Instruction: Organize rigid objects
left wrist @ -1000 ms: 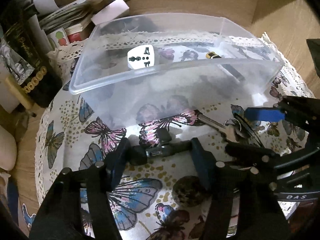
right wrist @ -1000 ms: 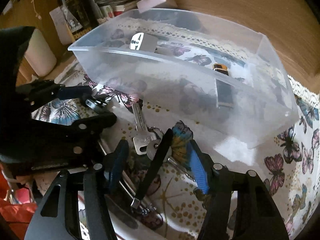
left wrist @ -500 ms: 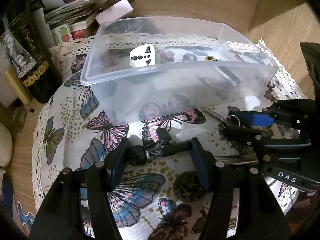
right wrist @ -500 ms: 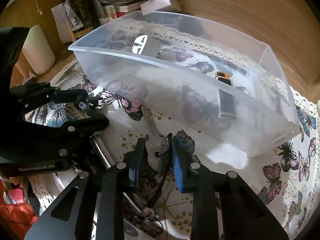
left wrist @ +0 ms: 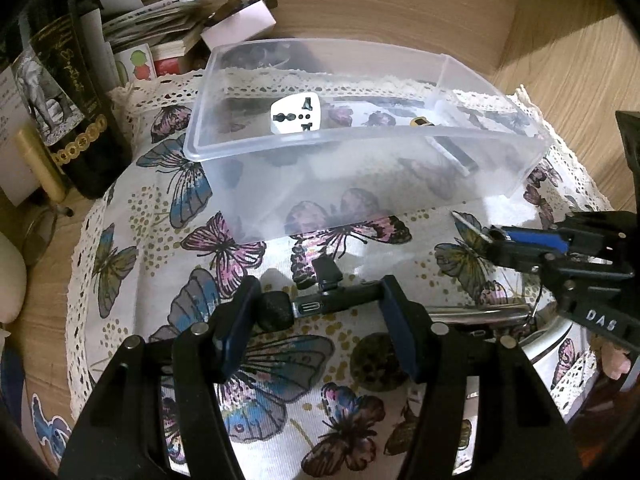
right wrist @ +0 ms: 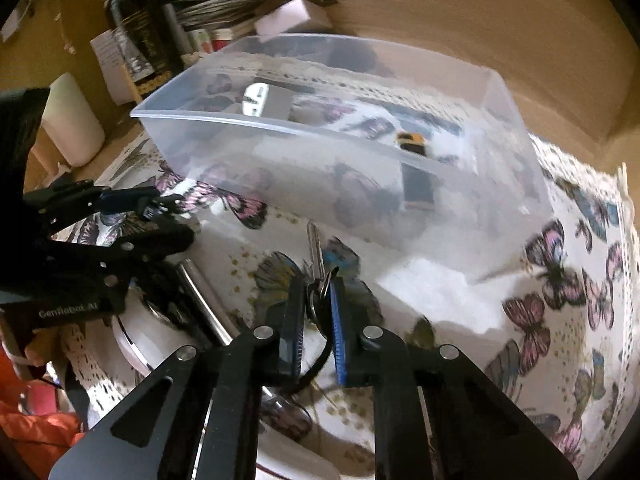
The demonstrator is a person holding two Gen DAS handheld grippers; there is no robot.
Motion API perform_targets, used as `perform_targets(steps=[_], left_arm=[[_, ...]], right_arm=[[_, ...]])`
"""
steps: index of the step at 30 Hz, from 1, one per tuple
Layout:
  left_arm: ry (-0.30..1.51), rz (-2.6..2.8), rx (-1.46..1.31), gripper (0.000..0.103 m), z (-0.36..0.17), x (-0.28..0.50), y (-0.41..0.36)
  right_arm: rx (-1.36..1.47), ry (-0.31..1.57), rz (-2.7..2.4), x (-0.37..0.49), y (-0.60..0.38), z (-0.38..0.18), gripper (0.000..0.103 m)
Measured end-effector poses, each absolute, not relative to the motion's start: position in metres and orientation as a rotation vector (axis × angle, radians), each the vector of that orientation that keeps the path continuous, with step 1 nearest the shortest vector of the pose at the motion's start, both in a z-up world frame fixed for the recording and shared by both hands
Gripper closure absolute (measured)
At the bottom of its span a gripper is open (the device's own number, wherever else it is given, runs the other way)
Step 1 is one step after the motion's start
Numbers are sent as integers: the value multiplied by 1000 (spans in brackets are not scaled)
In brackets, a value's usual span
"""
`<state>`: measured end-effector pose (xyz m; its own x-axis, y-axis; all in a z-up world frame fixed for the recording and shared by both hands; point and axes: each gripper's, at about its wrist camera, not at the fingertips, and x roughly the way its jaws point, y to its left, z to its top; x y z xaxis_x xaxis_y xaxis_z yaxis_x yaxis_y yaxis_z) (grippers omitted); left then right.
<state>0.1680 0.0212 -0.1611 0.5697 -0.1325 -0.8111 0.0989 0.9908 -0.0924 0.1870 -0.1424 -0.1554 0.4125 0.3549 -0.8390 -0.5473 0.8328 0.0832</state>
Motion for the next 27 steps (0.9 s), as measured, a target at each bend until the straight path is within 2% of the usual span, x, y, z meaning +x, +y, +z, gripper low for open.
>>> perform_targets(steps=[5, 7, 13, 20, 27], left_arm=[[950, -137, -36, 42, -159, 168, 19], [950, -137, -34, 42, -159, 168, 18], [953, -137, -33, 42, -159, 168, 17], [960, -137, -36, 42, -161, 170, 17], [960, -137, -33, 42, -161, 170, 17]], right_arm=[[-227, 1010, 533, 180, -158, -158, 86], [-251, 1021, 518, 177, -162, -161, 78], [-297, 1025, 489, 168, -174, -159, 69], [-230, 948, 524, 166, -177, -134, 68], [-305, 982, 522, 182, -150, -154, 68]])
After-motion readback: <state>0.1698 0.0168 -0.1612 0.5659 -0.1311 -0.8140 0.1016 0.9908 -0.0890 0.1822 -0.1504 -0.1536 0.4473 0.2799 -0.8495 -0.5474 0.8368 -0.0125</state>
